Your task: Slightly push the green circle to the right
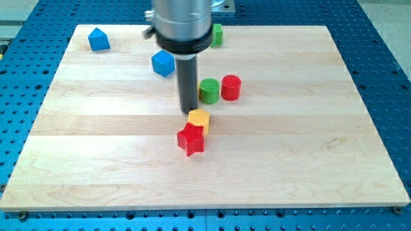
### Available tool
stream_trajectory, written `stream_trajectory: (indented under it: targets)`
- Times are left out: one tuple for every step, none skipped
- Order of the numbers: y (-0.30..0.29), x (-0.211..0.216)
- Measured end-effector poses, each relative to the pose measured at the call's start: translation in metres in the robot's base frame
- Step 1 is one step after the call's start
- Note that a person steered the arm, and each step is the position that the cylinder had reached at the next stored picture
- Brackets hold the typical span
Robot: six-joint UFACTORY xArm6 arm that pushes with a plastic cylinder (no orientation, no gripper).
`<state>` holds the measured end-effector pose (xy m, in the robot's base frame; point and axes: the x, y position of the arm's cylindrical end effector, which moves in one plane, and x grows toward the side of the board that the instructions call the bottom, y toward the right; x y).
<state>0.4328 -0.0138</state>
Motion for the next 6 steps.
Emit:
stream_trajectory:
  targets:
    - [0.005, -0.040]
    - [-0.004, -0.017]
    - [-0.039, -0.034]
    - [0.020, -0.071]
    - [0.066, -0.084]
    - [0.025, -0.069]
